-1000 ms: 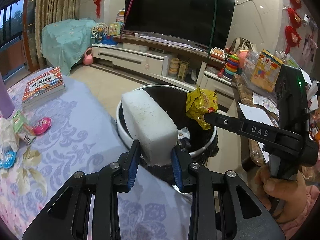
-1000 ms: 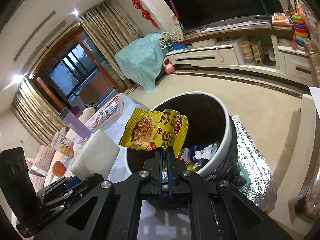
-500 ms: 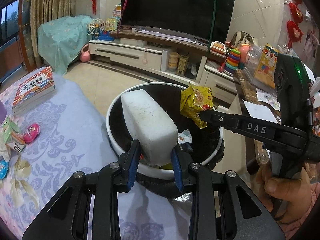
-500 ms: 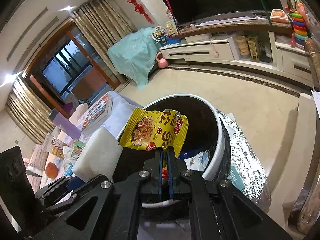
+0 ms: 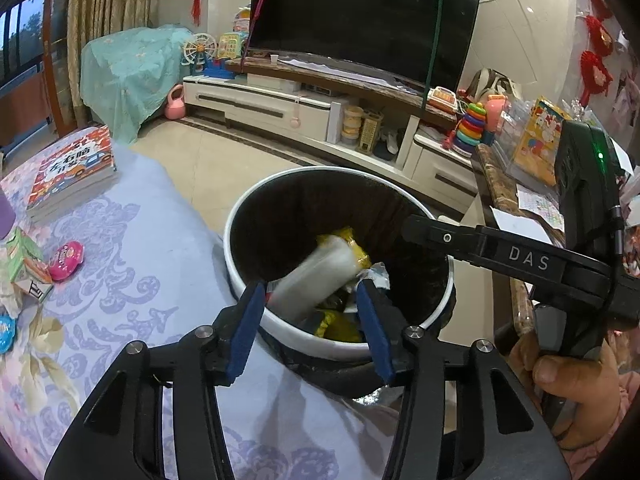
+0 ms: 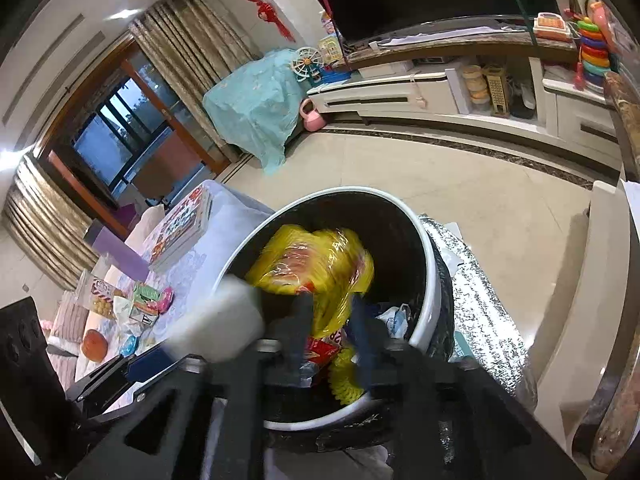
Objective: Collect trash
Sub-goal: 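Open both grippers over the bin to drop the items, then move both open grippers back toward the blue lollipop packet and green carton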
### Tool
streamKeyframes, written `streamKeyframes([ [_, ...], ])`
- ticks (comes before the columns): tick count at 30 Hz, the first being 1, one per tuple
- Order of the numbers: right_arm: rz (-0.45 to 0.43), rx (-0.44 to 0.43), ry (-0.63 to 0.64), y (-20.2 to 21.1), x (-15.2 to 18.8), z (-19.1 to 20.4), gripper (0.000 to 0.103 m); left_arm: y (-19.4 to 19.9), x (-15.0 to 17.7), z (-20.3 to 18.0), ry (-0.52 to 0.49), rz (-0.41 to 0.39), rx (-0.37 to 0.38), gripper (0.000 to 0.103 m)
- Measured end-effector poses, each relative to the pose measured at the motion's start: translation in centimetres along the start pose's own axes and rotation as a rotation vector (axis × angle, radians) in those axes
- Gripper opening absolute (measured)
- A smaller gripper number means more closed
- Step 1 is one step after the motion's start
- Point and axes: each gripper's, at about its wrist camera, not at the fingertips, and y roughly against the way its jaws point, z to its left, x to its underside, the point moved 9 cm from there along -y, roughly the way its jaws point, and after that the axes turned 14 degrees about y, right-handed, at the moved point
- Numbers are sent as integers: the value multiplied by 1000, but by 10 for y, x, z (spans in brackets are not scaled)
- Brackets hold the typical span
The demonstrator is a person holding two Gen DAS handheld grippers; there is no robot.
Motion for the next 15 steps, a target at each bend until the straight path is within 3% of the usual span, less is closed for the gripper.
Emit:
streamKeyframes([
  [1,-5,-2,0,1,0,1,51,1,-1,1,4,-2,-1,49],
  [4,-16,0,7,5,-2,4,51,9,1,8,20,-13,-8,52],
  [6,-24,0,13,8,-2,7,58,15,5,17,43,-15,-9,53],
  [8,-37,-1,22,12,-2,12,71,21,9,26,64,-18,-16,55],
  [15,-66,-5,58,23,8,39,86,42,32,66,134,-22,-53,62],
])
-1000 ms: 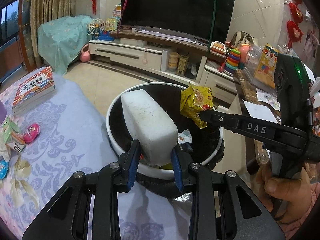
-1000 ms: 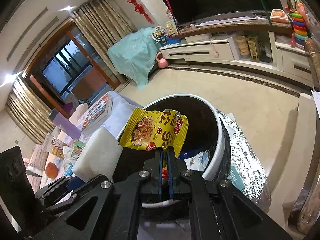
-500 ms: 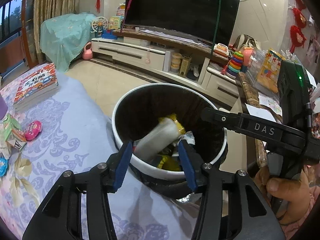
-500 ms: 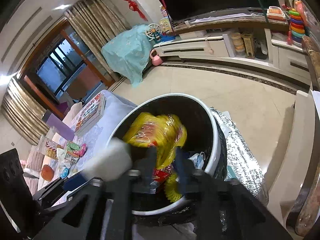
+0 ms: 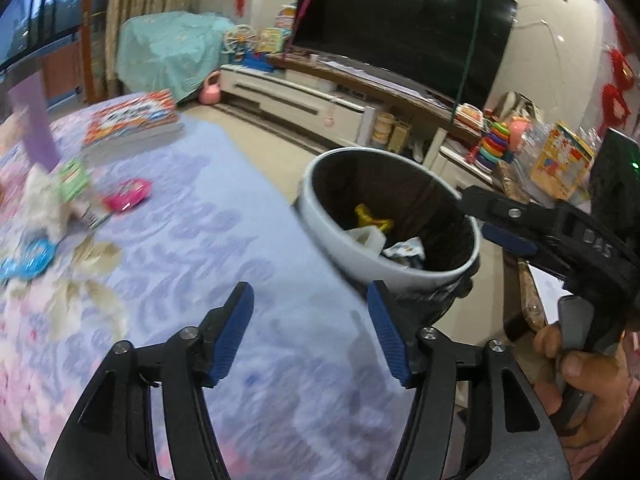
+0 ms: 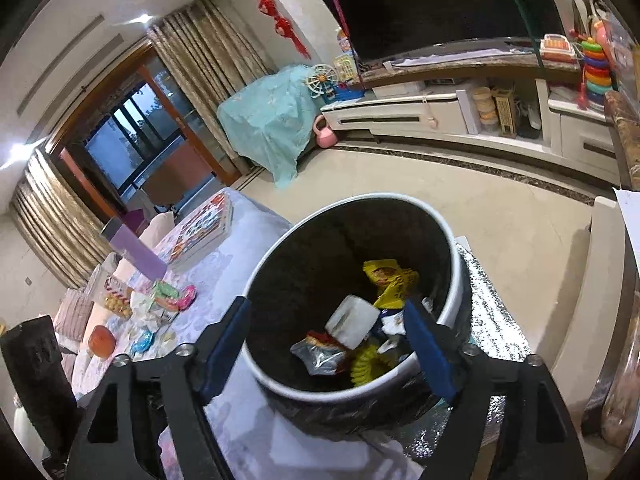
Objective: Collect trash
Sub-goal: 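Move both open grippers back toward the blue lollipop packet and green carton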
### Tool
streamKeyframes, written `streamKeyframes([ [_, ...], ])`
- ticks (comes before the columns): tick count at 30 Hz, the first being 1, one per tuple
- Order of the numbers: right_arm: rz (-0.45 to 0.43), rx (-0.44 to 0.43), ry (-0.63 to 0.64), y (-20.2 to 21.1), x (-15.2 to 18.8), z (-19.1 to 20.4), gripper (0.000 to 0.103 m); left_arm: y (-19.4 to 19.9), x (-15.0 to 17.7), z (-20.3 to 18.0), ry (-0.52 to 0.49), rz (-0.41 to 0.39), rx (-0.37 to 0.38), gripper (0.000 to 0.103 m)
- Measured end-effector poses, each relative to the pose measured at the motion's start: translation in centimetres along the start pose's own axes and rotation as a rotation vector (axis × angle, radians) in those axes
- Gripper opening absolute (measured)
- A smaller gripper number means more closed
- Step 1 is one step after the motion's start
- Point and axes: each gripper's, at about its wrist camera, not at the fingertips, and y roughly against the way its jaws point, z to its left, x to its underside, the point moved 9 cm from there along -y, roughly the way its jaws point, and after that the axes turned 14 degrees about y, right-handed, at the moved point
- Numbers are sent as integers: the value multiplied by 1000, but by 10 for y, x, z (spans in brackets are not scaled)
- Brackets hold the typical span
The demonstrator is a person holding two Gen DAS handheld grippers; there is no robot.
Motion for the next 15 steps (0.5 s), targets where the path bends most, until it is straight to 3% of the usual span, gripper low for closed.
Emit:
streamKeyframes([
  [10,4,-84,88,-3,17,75,92,36,12,79,127,-36,-77,66],
  [15,20,-123,113,-13,24,102,95,54,16,117,188,-60,-121,74],
])
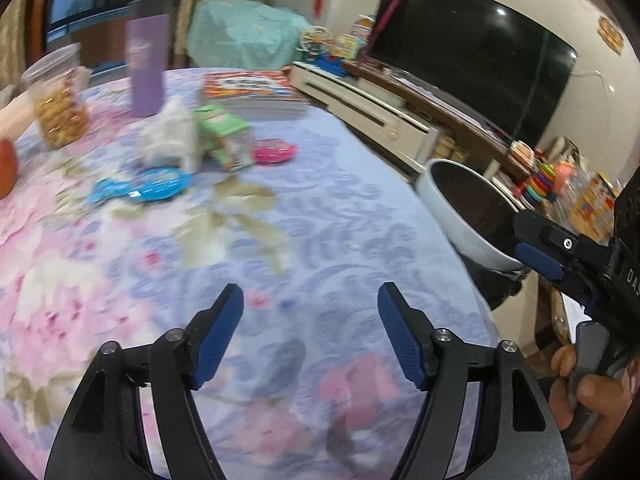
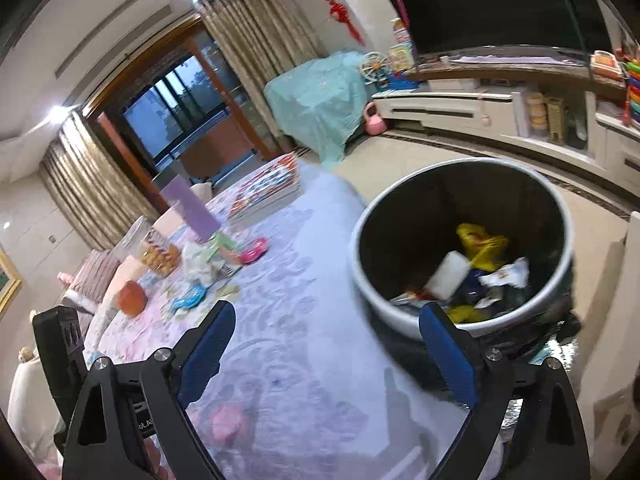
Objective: Collect trash
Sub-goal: 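Move both open grippers back toward the blue lollipop packet and green carton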
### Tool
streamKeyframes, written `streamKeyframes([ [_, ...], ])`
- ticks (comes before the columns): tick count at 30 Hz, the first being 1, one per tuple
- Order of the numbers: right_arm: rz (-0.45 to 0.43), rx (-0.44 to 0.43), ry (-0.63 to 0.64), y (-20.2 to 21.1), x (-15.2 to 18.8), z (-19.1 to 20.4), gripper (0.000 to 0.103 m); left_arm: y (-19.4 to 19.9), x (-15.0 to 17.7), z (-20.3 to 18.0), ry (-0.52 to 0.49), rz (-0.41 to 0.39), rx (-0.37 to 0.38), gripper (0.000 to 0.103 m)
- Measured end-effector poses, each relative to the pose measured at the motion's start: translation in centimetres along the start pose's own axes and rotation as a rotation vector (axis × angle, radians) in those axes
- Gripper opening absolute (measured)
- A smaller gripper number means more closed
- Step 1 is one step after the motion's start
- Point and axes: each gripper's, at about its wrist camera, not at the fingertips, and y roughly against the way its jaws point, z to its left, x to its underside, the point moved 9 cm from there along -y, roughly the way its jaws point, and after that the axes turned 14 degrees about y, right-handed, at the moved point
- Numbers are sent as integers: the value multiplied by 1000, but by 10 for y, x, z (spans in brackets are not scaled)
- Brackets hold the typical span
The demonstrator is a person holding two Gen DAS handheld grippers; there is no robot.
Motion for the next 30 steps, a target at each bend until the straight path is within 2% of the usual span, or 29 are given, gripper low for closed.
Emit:
streamKeyframes([
  [7,37,-39,30,-20,9,34,101,12,-7,48,63,-26,-48,79],
  [13,62,-53,71,-39,14,57,101,16,-12,80,90,-36,-79,79],
  [23,63,-48,184,-66,14,87,101,14,-26,110,92,-47,-112,79],
  [30,85,-64,188,-85,10,92,101,3,-35,124,88,-30,-126,79],
])
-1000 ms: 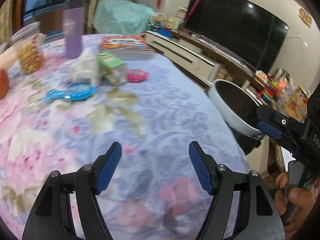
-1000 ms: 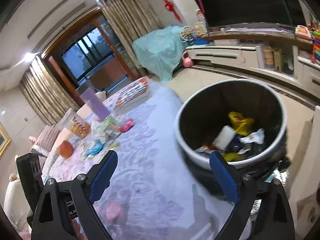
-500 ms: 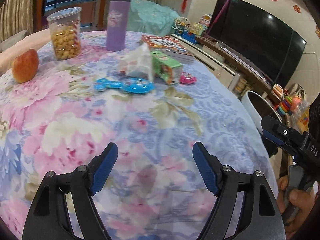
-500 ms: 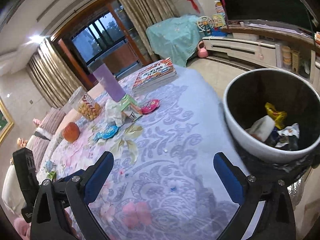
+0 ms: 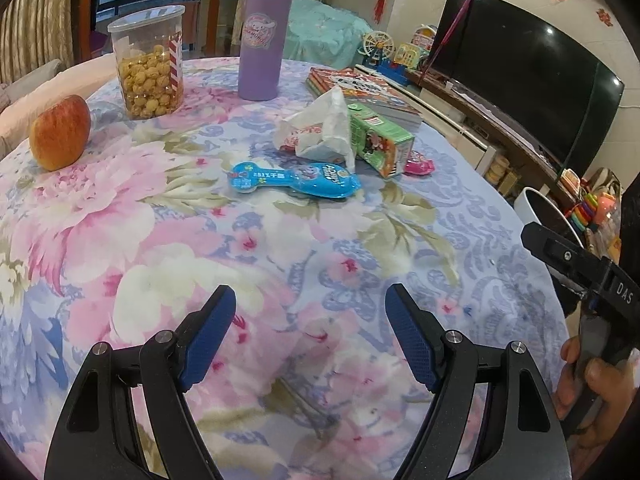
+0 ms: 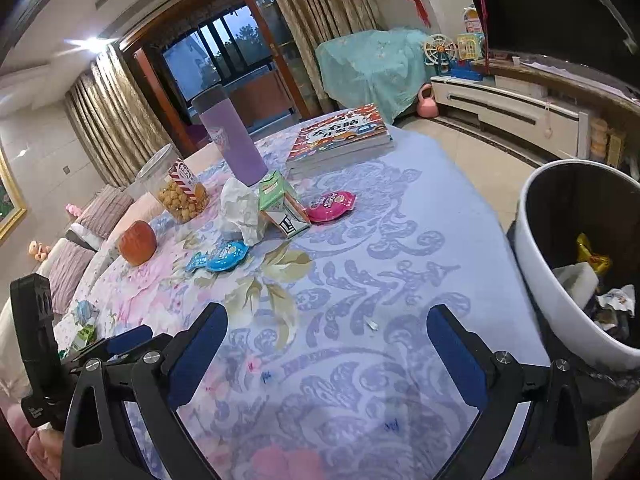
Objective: Collect trash
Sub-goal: 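Move both open grippers back toward the blue lollipop packet and green carton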
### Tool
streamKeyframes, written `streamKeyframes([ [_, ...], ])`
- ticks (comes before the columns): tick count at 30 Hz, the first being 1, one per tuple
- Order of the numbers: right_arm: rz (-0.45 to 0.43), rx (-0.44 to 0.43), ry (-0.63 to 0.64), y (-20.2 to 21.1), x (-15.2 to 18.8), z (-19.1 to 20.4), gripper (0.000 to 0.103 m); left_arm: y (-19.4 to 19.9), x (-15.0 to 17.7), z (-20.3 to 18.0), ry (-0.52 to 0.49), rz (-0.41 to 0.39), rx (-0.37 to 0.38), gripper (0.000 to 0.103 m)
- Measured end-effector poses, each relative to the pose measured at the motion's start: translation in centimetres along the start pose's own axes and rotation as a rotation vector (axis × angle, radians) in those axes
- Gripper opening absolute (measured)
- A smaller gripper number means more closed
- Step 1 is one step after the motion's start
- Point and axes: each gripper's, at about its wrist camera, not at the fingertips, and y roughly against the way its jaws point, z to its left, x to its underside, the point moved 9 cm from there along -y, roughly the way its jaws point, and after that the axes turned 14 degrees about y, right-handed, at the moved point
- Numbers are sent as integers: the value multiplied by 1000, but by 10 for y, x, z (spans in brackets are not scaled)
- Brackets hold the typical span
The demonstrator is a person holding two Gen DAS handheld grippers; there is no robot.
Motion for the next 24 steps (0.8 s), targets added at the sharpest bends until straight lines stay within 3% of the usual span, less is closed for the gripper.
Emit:
streamKeyframes([
  [13,-8,-10,13,-24,-19,0,101,-16,-30,7,-63,-22,-48,79],
  [24,24,-63,36,-59,-33,14,99,-53,-62,1,-338,39,-55,79],
])
